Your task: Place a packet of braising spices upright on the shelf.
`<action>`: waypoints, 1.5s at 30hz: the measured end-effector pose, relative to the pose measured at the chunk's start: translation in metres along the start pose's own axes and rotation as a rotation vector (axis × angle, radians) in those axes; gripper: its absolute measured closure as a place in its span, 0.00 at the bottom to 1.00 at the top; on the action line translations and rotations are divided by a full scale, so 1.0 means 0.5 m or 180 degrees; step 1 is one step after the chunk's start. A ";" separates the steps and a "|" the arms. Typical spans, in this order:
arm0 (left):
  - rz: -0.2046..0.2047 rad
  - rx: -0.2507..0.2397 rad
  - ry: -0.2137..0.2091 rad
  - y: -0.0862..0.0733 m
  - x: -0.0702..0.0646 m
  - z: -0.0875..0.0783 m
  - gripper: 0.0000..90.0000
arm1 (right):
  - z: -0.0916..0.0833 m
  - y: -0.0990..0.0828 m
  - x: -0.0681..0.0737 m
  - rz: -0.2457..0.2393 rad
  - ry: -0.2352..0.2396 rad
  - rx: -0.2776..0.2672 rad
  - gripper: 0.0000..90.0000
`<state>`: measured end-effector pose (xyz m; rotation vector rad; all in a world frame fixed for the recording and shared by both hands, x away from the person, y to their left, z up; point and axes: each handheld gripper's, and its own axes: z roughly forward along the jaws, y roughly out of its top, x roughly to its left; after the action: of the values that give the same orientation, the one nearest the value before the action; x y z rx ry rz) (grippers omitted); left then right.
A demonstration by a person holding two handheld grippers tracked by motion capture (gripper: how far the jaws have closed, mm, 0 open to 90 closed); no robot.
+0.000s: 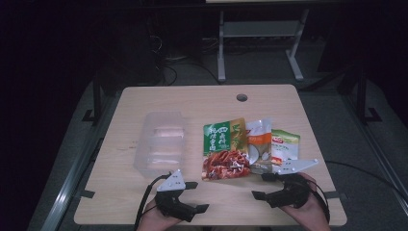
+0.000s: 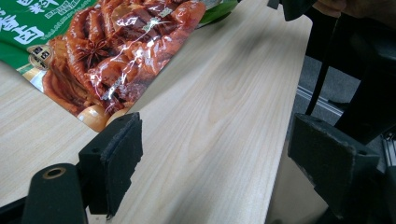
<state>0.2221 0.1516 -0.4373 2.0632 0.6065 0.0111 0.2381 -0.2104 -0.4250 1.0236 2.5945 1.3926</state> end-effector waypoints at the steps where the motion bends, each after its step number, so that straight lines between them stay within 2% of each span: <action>1: 0.0000 0.0000 0.0000 0.000 0.000 0.000 0.20 | 0.001 0.000 0.000 0.0000 0.0005 0.0000 0.26; 6: 0.0012 -0.0002 0.0002 0.000 -0.003 -0.001 0.20 | 0.000 0.002 0.002 0.0008 0.0001 0.0010 0.26; 8: 0.0016 0.0005 0.0002 -0.002 -0.004 -0.003 0.20 | -0.001 0.005 0.006 -0.0008 0.0072 -0.0039 0.26; 15: 0.0000 -0.0027 0.0011 0.000 -0.003 -0.005 0.20 | 0.000 0.032 0.006 -0.0008 0.0081 -0.0059 0.26; 20: 0.0030 0.0007 0.0042 0.001 -0.001 -0.002 0.20 | 0.003 0.053 -0.005 -0.0028 0.0082 0.0031 0.26; 23: 0.0013 0.0006 0.0028 0.001 0.002 -0.003 0.20 | 0.007 0.074 -0.017 -0.0016 0.0055 0.0090 0.26; 27: 0.0018 -0.0001 0.0042 0.001 0.001 -0.005 0.20 | 0.018 0.117 -0.040 0.0001 0.0107 0.0141 0.26; 31: 0.0001 -0.0008 0.0052 0.000 0.000 -0.006 0.20 | 0.026 0.142 -0.049 0.0027 0.0132 0.0170 0.27; 34: 0.0042 0.0007 0.0050 0.001 0.001 -0.006 0.20 | 0.037 0.167 -0.058 0.0014 0.0136 0.0244 0.28; 35: 0.0057 0.0007 0.0048 0.001 0.001 -0.006 0.20 | 0.044 0.187 -0.072 0.0026 0.0083 0.0321 0.29; 39: 0.0042 -0.0013 0.0046 0.001 -0.001 -0.006 0.20 | 0.050 0.212 -0.091 0.0102 0.0068 0.0352 0.30; 40: 0.0039 -0.0003 0.0045 0.002 -0.001 -0.008 0.20 | 0.054 0.229 -0.106 0.0115 0.0034 0.0385 0.31; 41: 0.0044 -0.0008 0.0047 0.003 0.000 -0.008 0.20 | 0.054 0.229 -0.106 0.0115 0.0034 0.0385 0.31; 42: 0.0059 -0.0011 0.0059 0.004 0.001 -0.010 0.20 | 0.060 0.246 -0.122 0.0155 0.0003 0.0401 0.31; 44: 0.0056 -0.0010 0.0060 0.004 0.001 -0.010 0.20 | 0.062 0.251 -0.127 0.0170 -0.0015 0.0417 0.31; 45: 0.0049 -0.0008 0.0060 0.004 0.002 -0.010 0.20 | 0.069 0.261 -0.142 0.0214 -0.0012 0.0427 0.32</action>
<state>0.2224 0.1553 -0.4331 2.0674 0.6020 0.0401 0.3747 -0.1744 -0.3669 1.1383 2.7068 1.2421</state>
